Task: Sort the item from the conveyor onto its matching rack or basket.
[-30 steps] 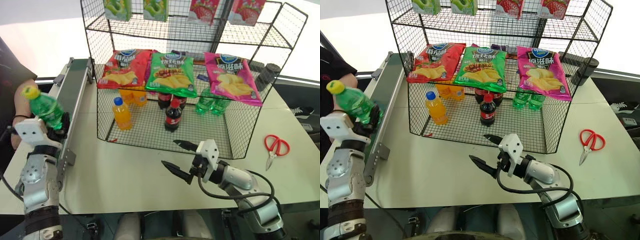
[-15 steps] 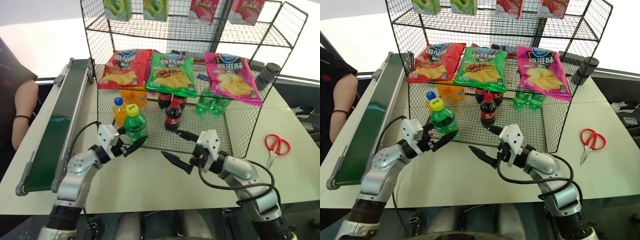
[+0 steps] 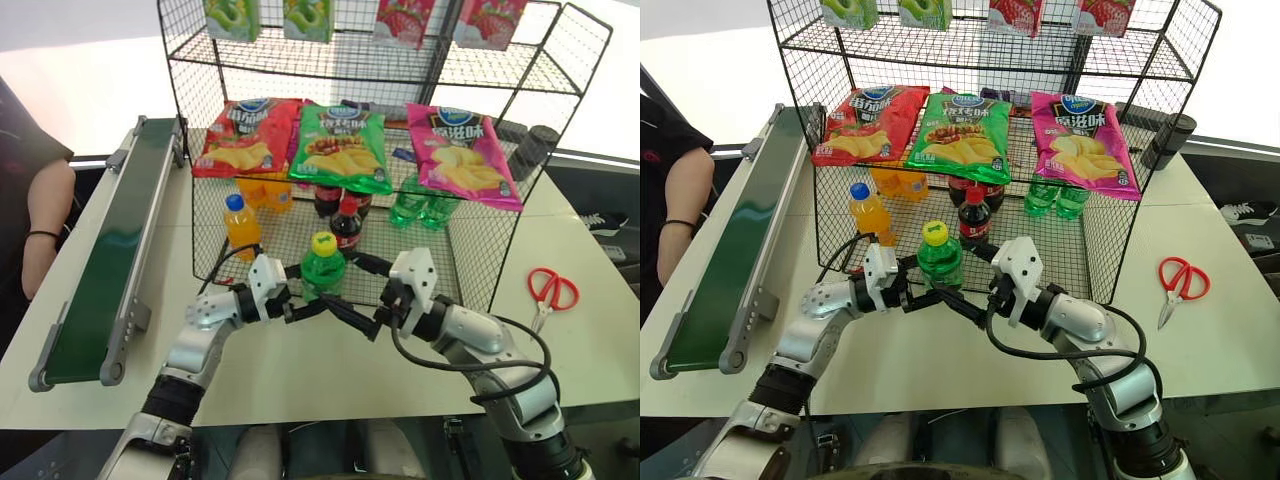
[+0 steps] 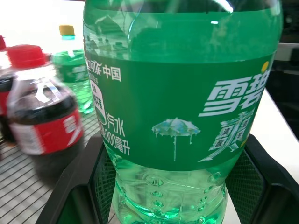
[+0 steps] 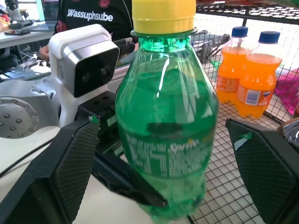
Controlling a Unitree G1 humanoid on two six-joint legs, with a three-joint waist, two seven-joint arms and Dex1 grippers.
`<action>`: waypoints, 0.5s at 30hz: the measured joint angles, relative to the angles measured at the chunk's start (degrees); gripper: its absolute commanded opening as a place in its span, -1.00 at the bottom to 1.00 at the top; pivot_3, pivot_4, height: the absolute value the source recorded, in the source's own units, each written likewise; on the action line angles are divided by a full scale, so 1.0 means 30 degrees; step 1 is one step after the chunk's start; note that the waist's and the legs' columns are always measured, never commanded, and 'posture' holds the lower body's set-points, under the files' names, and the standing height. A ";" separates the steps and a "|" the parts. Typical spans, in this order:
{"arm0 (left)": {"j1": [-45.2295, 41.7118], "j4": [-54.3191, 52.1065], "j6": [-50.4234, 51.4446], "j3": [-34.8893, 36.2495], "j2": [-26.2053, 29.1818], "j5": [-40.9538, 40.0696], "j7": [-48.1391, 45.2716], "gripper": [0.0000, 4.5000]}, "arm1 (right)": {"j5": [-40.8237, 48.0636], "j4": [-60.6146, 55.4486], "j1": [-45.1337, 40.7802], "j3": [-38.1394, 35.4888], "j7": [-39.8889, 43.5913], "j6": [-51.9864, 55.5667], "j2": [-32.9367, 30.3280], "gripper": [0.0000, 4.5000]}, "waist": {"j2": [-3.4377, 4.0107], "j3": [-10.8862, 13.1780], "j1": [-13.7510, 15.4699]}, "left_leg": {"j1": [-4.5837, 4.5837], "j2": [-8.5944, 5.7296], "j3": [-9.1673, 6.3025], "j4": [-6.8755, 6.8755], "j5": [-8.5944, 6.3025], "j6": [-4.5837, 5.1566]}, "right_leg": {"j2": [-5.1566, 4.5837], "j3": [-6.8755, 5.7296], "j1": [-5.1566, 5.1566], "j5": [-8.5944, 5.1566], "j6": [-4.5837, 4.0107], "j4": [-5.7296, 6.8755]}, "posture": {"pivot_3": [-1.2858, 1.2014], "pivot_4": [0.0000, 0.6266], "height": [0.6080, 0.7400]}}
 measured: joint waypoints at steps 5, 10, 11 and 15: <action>-0.0078 -0.0002 -0.0208 -0.0433 -0.0279 0.0241 -0.0327 0.19 | -0.0001 0.0004 -0.0329 0.0188 -0.0023 0.0146 0.0041 1.00 | 0.0000 0.0000 0.0008 | 0.0003 0.0003 -0.0004 0.0001 0.0000 0.0001 | 0.0006 0.0000 0.0001 0.0000 0.0000 0.0005 | 0.03 -0.52 1.00; -0.0071 -0.0006 -0.0487 -0.0530 -0.0251 0.0449 -0.0559 0.19 | 0.0048 0.0156 -0.0341 0.0106 0.0064 0.0172 0.0069 0.33 | 0.0000 0.0000 0.0011 | 0.0003 0.0004 -0.0005 0.0004 0.0000 0.0000 | 0.0007 0.0000 0.0002 0.0000 0.0000 0.0006 | 0.03 -0.52 1.00; -0.0071 -0.0006 -0.0504 -0.0529 -0.0243 0.0476 -0.0559 0.19 | 0.0052 0.0156 -0.0340 0.0106 0.0066 0.0182 0.0070 0.33 | 0.0000 0.0000 0.0014 | 0.0003 0.0005 -0.0005 0.0004 0.0000 0.0001 | 0.0007 0.0000 0.0003 0.0000 0.0000 0.0006 | 0.03 -0.52 1.00; -0.0071 -0.0006 -0.0528 -0.0526 -0.0236 0.0515 -0.0562 0.19 | 0.0009 0.0178 -0.0318 0.0111 0.0066 0.0152 0.0149 0.33 | 0.0000 0.0000 0.0017 | 0.0003 0.0005 -0.0006 0.0006 0.0000 0.0000 | 0.0007 0.0001 0.0003 0.0000 0.0000 0.0008 | 0.03 -0.52 1.00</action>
